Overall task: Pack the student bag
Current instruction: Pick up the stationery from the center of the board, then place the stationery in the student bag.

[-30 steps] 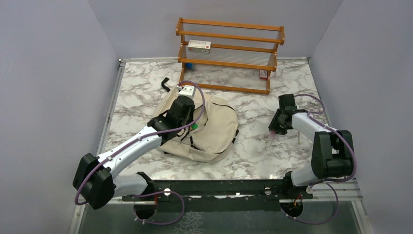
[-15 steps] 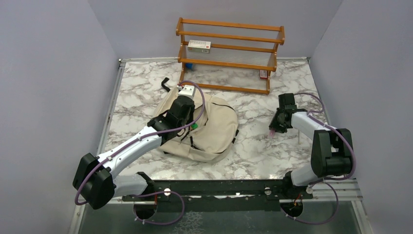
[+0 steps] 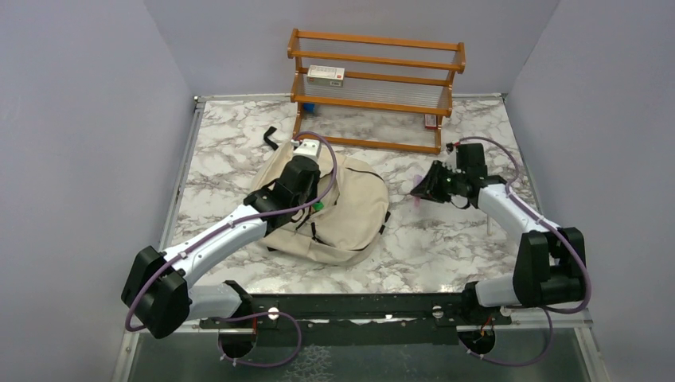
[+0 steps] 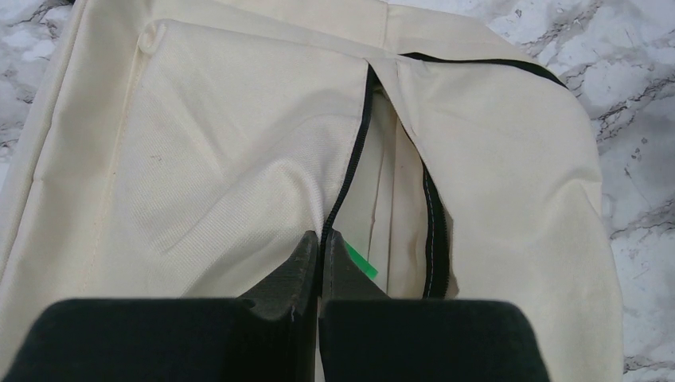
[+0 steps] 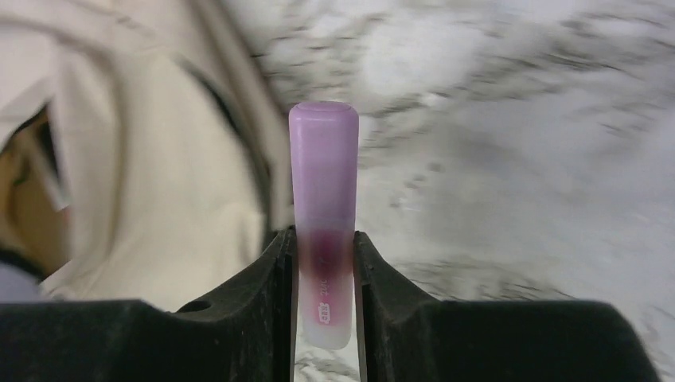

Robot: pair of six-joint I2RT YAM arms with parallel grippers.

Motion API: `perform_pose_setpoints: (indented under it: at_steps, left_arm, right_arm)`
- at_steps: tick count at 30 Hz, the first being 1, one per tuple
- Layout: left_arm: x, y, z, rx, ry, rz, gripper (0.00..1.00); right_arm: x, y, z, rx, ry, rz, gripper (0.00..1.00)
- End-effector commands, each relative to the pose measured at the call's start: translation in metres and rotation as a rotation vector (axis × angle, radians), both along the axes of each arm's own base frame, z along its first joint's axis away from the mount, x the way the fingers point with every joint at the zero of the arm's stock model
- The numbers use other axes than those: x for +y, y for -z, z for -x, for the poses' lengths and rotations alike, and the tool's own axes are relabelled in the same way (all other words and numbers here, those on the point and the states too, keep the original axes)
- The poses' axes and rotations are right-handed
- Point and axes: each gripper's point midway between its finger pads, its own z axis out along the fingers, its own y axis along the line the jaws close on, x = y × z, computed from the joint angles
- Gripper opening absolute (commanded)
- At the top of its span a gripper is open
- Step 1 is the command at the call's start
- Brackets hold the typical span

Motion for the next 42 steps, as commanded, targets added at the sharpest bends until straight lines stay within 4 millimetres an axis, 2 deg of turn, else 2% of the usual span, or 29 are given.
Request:
perform_pose_setpoints:
  at_steps: [1,6,12,14,18,22,34,42]
  left_arm:
    - [-0.016,-0.019,-0.010,-0.050,0.021,0.077,0.00]
    - [-0.016,-0.018,-0.009,-0.046,0.021,0.081,0.00]
    - [-0.013,-0.023,-0.009,-0.060,0.007,0.085,0.00]
    - [-0.010,-0.024,-0.009,-0.066,-0.001,0.085,0.00]
    - [-0.007,-0.025,-0.007,-0.072,-0.008,0.081,0.00]
    - [-0.004,-0.027,-0.006,-0.080,-0.016,0.083,0.00]
    - [-0.001,-0.028,-0.004,-0.085,-0.022,0.081,0.00]
    - [-0.003,-0.028,-0.004,-0.083,-0.012,0.085,0.00]
  right_arm:
    - [0.075,-0.072,-0.004,-0.178,-0.280,-0.206,0.01]
    - [0.136,-0.093,0.007,-0.200,-0.448,-0.260,0.01]
    - [0.206,-0.096,0.030,-0.155,-0.579,-0.337,0.01]
    - [0.225,-0.095,0.037,-0.128,-0.616,-0.358,0.01]
    - [0.250,-0.088,0.043,-0.064,-0.671,-0.342,0.01]
    - [0.262,-0.081,0.045,-0.016,-0.686,-0.322,0.01]
    - [0.270,-0.062,0.044,0.075,-0.688,-0.317,0.01]
    - [0.279,-0.065,0.037,0.067,-0.684,-0.344,0.01]
